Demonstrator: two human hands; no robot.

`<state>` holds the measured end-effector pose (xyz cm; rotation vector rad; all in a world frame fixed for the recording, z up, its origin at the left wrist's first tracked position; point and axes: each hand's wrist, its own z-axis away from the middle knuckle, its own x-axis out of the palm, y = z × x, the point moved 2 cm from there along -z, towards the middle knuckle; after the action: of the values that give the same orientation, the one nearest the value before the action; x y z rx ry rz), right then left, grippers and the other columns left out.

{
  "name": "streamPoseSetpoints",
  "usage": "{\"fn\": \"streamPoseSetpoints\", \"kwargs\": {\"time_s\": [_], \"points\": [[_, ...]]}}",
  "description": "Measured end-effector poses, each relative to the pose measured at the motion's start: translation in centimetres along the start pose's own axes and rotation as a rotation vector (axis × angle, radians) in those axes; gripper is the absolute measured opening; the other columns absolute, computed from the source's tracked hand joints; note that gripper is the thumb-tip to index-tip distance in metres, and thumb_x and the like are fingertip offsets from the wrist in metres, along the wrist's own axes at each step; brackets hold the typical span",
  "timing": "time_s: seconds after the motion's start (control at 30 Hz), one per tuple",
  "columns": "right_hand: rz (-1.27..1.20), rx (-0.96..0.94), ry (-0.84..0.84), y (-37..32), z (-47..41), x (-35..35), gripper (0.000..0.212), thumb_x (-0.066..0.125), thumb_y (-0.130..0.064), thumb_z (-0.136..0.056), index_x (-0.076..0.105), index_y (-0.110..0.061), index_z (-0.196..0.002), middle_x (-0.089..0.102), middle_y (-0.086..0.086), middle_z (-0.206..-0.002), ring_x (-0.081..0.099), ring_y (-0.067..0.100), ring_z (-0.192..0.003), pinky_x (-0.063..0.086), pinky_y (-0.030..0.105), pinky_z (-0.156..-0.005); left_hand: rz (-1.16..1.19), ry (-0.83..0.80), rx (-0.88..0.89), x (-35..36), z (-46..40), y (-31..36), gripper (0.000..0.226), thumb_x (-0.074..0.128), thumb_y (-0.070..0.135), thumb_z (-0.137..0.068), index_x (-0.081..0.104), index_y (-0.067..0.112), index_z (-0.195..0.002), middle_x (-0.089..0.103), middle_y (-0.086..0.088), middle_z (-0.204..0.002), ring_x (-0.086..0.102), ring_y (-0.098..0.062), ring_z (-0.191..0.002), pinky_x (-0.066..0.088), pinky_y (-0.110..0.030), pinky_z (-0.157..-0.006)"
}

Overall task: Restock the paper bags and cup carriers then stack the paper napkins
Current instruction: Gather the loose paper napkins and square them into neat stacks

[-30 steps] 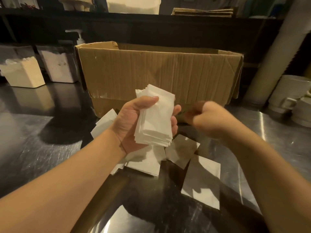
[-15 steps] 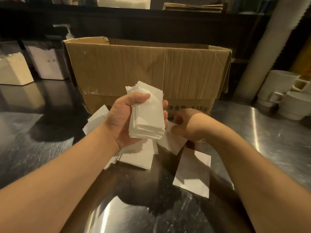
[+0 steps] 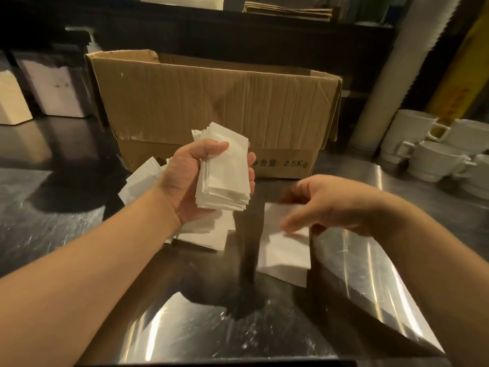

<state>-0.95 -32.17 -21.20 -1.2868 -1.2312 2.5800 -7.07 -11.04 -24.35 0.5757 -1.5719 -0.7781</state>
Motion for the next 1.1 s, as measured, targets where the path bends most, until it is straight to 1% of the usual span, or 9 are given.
{"fn": "streamPoseSetpoints", "kwargs": {"time_s": [0.07,0.17,0.3,0.43,0.6,0.73,0.9,1.0,1.1], "points": [[0.263,0.034,0.121,0.4,-0.3,1.0,0.042,0.085,-0.036,-0.079,0.068,-0.022,-0.115,0.07,-0.005,-0.103,0.068,0.013,-0.094,0.06,0.033,-0.088,-0.029,0.035,-0.008,-0.2,0.0,-0.1,0.073,0.062,0.025,-0.082,0.046,0.008,-0.151,0.065,-0.013,-0.114,0.068,-0.026,-0.091,0.056,-0.045,-0.085],[0.338,0.053,0.152,0.3,-0.3,2.1,0.044,0.086,-0.038,-0.077,0.068,-0.022,-0.114,0.069,-0.005,-0.099,0.067,0.012,-0.088,0.061,0.031,-0.082,-0.057,0.05,-0.023,-0.1,0.0,-0.4,0.08,0.063,0.025,-0.081,0.041,0.01,-0.156,0.065,-0.014,-0.116,0.068,-0.027,-0.092,0.057,-0.046,-0.086],[0.312,0.059,0.076,0.3,-0.7,2.2,0.031,0.083,-0.031,-0.081,0.071,-0.019,-0.107,0.073,0.0,-0.098,0.07,0.016,-0.089,0.062,0.036,-0.085,-0.104,0.056,-0.087,-0.1,0.0,-0.9,0.095,0.08,0.023,-0.068,0.042,0.012,-0.155,0.067,-0.014,-0.116,0.068,-0.028,-0.093,0.058,-0.046,-0.084],[0.151,-0.05,0.12,0.8,0.1,1.8,0.015,0.077,-0.02,-0.088,0.064,-0.025,-0.094,0.071,-0.004,-0.094,0.069,0.012,-0.087,0.06,0.028,-0.08,-0.204,0.099,-0.145,-0.3,0.1,-1.0,0.116,0.097,0.024,-0.044,0.048,0.013,-0.149,0.07,-0.015,-0.119,0.071,-0.03,-0.095,0.06,-0.048,-0.083],[-0.387,-0.38,-0.117,0.9,3.1,-0.1,0.019,0.075,-0.02,-0.077,0.076,-0.019,-0.096,0.077,0.003,-0.1,0.074,0.02,-0.099,0.059,0.03,-0.082,-0.267,0.123,-0.204,-0.4,0.2,-1.3,0.112,0.098,0.025,-0.046,0.051,0.013,-0.147,0.07,-0.017,-0.124,0.07,-0.033,-0.101,0.057,-0.051,-0.091],[-0.398,-0.511,0.079,-0.8,2.8,0.2,0.018,0.073,-0.029,-0.077,0.076,-0.021,-0.093,0.077,-0.002,-0.098,0.074,0.016,-0.095,0.059,0.026,-0.08,-0.265,0.053,-0.319,-0.3,0.3,-2.0,0.096,0.101,0.034,-0.053,0.062,0.013,-0.138,0.069,-0.017,-0.121,0.068,-0.034,-0.107,0.044,-0.056,-0.108],[-0.362,-0.446,0.317,-1.7,1.2,1.7,0.016,0.072,-0.028,-0.089,0.069,-0.024,-0.104,0.068,-0.005,-0.113,0.069,0.019,-0.102,0.065,0.044,-0.074,-0.172,-0.176,-0.352,1.2,0.3,-2.8,0.079,0.092,0.057,-0.063,0.072,0.018,-0.129,0.069,-0.018,-0.12,0.07,-0.037,-0.111,0.06,-0.051,-0.092],[-0.3,-0.466,0.388,-1.4,0.8,1.9,0.039,0.076,-0.027,-0.089,0.058,-0.036,-0.122,0.051,-0.013,-0.128,0.058,0.013,-0.117,0.064,0.039,-0.082,-0.098,-0.283,-0.396,1.4,0.6,-2.9,0.07,0.092,0.04,-0.073,0.065,0.015,-0.133,0.068,-0.017,-0.116,0.07,-0.035,-0.109,0.06,-0.05,-0.091],[-0.3,-0.461,0.191,-0.6,0.5,1.1,0.079,0.084,-0.03,-0.082,0.04,-0.043,-0.145,0.052,-0.017,-0.135,0.058,0.011,-0.122,0.061,0.039,-0.092,-0.235,-0.256,-0.416,1.4,0.8,-3.0,0.079,0.095,0.026,-0.066,0.056,0.014,-0.133,0.071,-0.014,-0.109,0.072,-0.029,-0.1,0.061,-0.043,-0.083]]}}
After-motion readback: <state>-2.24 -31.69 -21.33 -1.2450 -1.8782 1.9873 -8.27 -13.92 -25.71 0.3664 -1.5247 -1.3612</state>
